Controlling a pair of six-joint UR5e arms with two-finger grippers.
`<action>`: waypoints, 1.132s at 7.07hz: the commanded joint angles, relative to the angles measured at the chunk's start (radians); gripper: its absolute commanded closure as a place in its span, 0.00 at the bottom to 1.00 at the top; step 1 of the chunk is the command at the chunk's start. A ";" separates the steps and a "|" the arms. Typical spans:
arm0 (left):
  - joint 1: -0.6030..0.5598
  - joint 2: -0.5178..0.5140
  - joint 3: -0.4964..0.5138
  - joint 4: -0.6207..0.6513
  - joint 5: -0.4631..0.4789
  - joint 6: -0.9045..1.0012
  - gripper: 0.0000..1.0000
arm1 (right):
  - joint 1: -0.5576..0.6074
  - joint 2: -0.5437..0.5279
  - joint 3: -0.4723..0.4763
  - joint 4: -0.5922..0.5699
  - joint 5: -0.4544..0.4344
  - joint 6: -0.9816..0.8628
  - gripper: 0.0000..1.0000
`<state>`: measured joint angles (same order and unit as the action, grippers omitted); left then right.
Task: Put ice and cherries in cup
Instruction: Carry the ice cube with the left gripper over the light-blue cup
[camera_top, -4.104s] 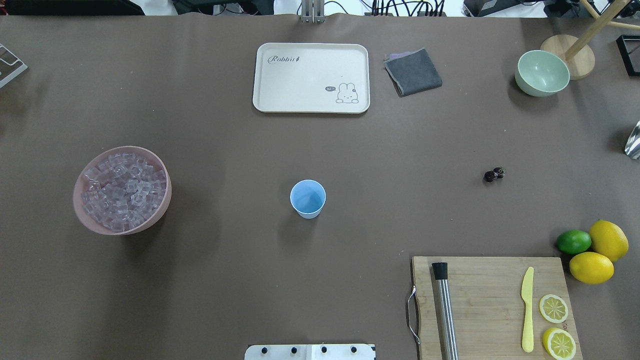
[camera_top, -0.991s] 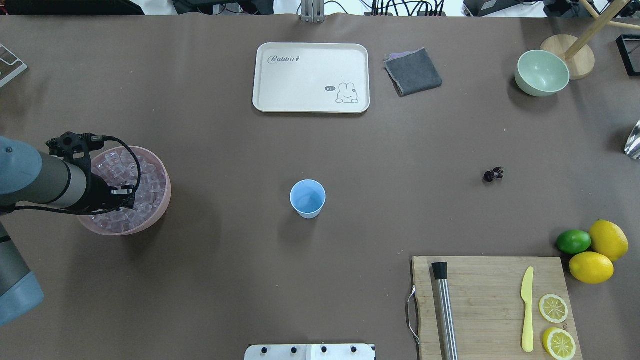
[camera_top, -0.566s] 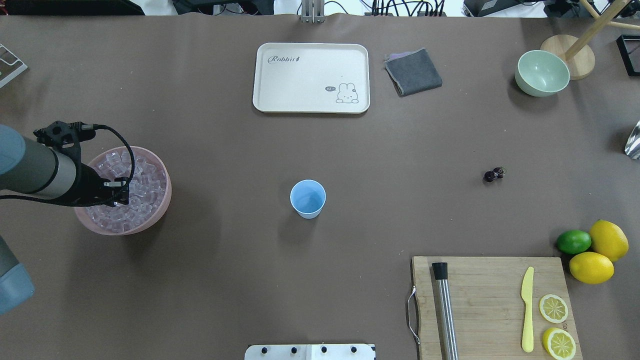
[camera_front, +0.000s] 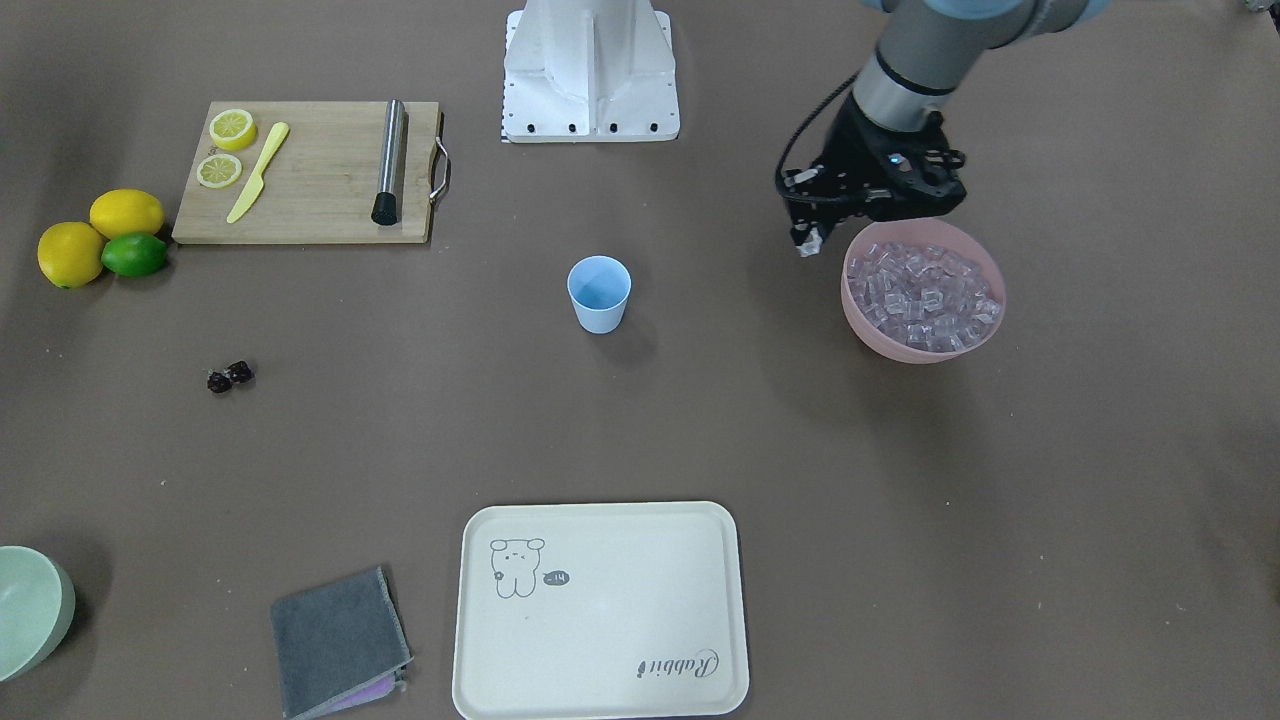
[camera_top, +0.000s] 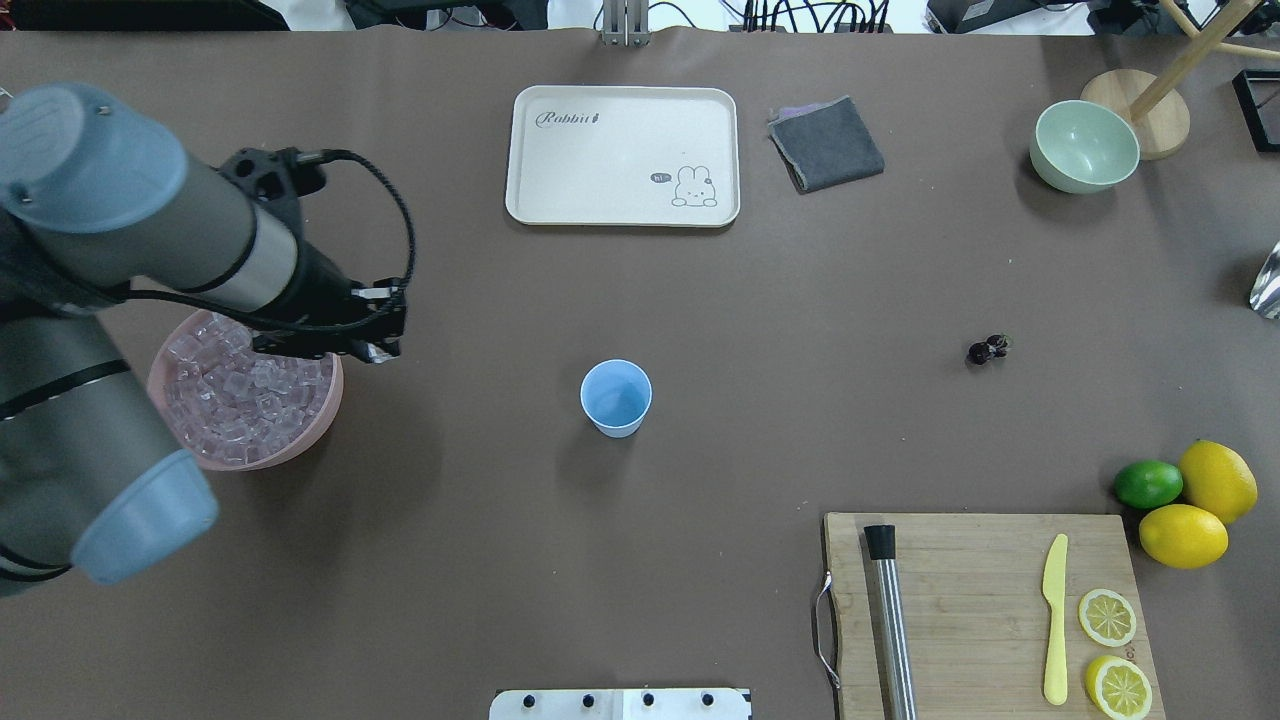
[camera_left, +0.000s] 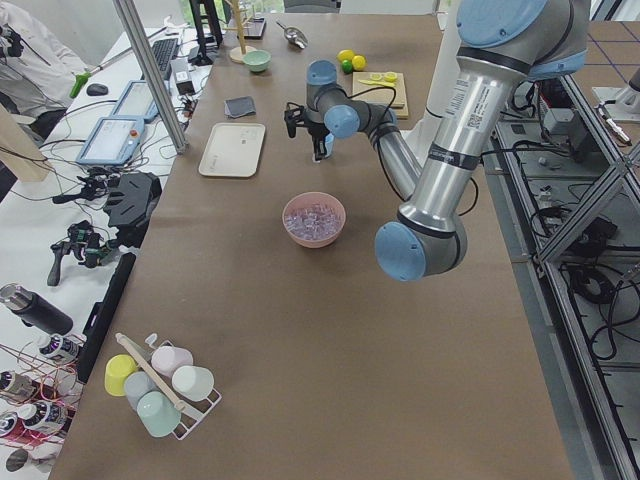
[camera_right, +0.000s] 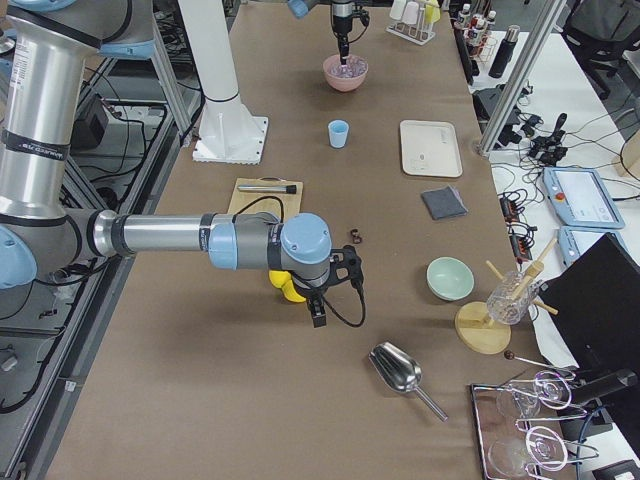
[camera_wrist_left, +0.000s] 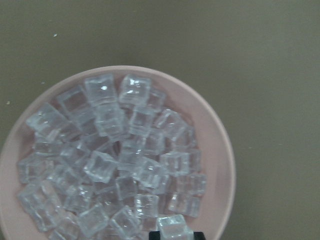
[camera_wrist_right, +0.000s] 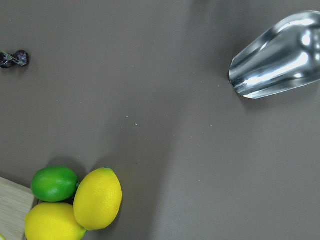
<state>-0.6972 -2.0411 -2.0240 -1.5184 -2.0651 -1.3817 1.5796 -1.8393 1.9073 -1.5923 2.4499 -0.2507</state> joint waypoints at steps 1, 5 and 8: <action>0.106 -0.239 0.159 0.029 0.083 -0.129 1.00 | -0.001 0.006 0.002 0.000 0.001 0.007 0.00; 0.191 -0.335 0.315 -0.045 0.195 -0.171 1.00 | -0.003 0.005 0.002 0.000 0.015 0.007 0.00; 0.226 -0.338 0.330 -0.046 0.221 -0.104 0.02 | -0.003 0.005 0.002 0.000 0.017 0.007 0.00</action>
<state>-0.4886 -2.3776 -1.7002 -1.5632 -1.8545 -1.5297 1.5770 -1.8346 1.9098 -1.5922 2.4654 -0.2439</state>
